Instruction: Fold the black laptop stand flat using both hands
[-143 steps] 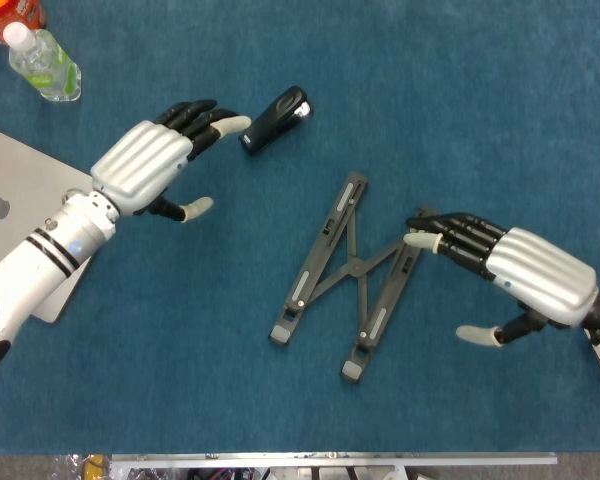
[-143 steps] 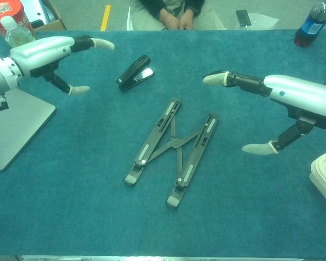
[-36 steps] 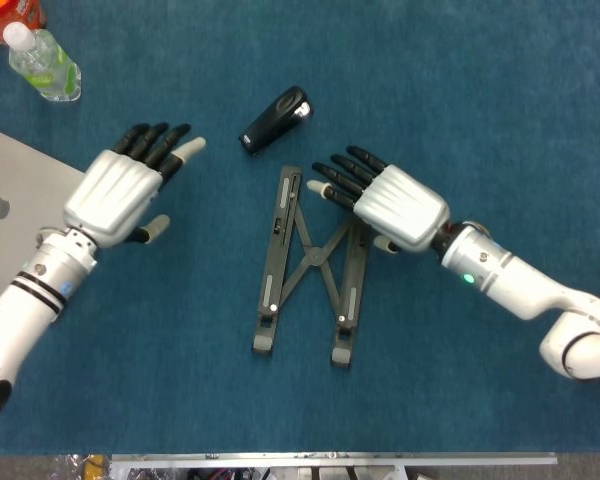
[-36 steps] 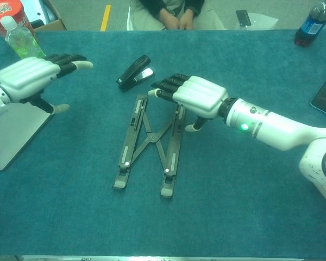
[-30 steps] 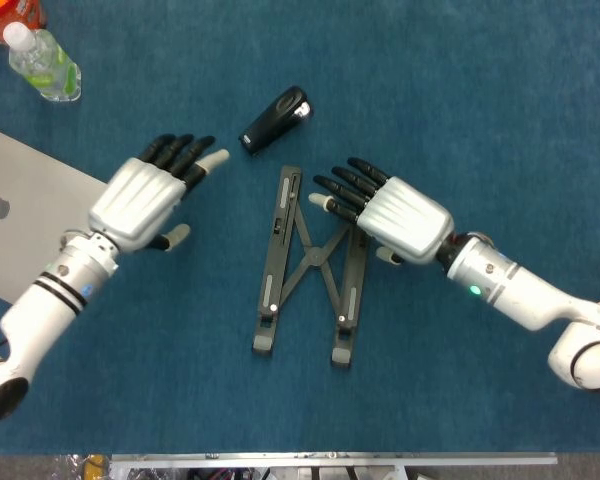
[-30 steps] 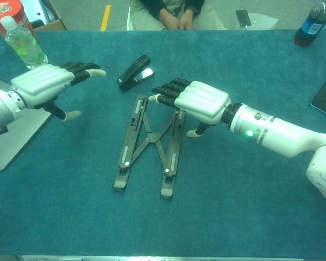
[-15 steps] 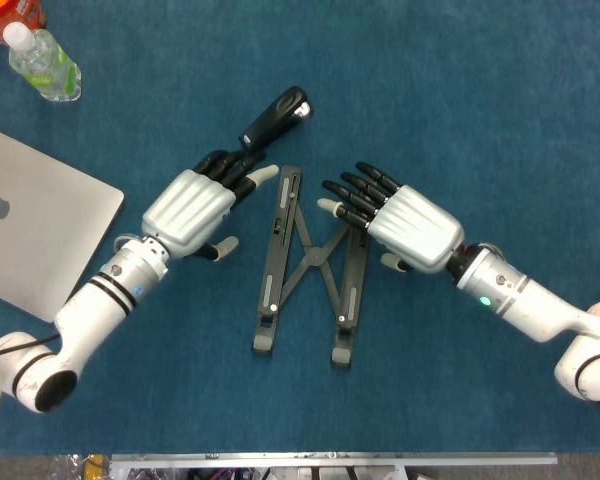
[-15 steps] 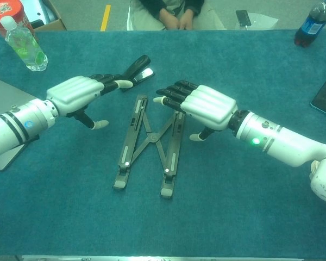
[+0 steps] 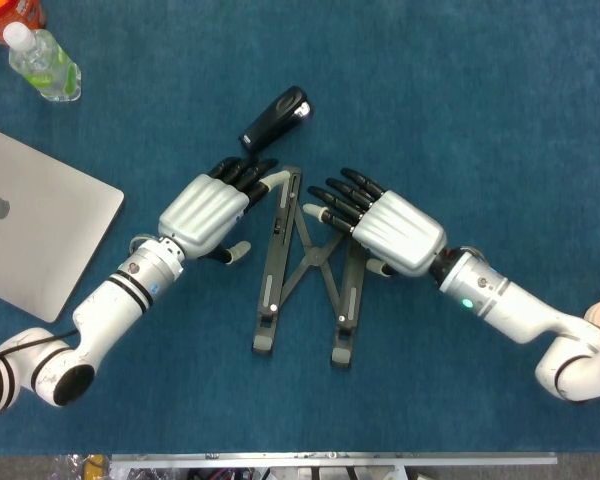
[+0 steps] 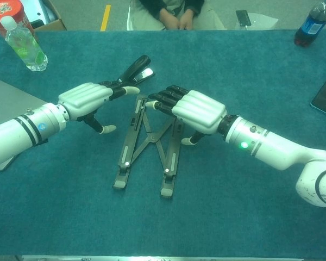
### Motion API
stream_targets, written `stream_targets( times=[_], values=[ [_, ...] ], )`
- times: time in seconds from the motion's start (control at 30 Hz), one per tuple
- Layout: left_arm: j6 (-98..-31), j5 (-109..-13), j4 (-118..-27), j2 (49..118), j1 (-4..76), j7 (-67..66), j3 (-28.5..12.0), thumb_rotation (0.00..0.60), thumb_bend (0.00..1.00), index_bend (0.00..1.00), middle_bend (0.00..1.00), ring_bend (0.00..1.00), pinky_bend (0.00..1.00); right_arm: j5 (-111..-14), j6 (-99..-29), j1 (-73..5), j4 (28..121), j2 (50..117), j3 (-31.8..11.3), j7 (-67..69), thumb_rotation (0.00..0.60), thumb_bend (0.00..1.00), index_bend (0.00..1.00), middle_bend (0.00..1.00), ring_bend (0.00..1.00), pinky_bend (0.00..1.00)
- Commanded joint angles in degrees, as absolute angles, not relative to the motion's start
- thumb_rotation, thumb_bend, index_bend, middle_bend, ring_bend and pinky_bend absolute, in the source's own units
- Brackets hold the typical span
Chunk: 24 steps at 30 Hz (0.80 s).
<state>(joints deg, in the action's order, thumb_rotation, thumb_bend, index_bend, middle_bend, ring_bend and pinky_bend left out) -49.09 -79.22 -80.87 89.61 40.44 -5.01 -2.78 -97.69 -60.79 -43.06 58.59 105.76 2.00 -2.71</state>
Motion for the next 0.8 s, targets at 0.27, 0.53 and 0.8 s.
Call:
stream_targets(
  times=[0.27, 0.53, 0.8],
  values=[
    [-47.2, -78.0, -81.3, 89.6, 41.1, -2.8, -2.8, 0.6, 0.29, 0.0, 0.0, 0.0, 0.07, -97.0, -59.7, -44.0, 58.5, 106.7, 1.2, -2.8, 0.6, 0.12, 0.0, 0.0, 0.0, 0.05],
    [-47.0, -77.9, -80.1, 90.4, 41.1, -1.5, -2.6, 0.6, 0.29, 0.0, 0.0, 0.0, 0.07, -96.6, -59.1, -44.4, 59.2, 106.7, 1.0, -3.4, 0.6, 0.12, 0.0, 0.0, 0.0, 0.05],
    [-46.6, -78.3, -78.1, 91.8, 41.3, 0.2, -2.3, 0.6, 0.29, 0.0, 0.0, 0.0, 0.07, -96.4, -58.8, -44.7, 59.5, 106.7, 0.9, -3.8, 0.6, 0.12, 0.0, 0.0, 0.0, 0.05]
  ],
)
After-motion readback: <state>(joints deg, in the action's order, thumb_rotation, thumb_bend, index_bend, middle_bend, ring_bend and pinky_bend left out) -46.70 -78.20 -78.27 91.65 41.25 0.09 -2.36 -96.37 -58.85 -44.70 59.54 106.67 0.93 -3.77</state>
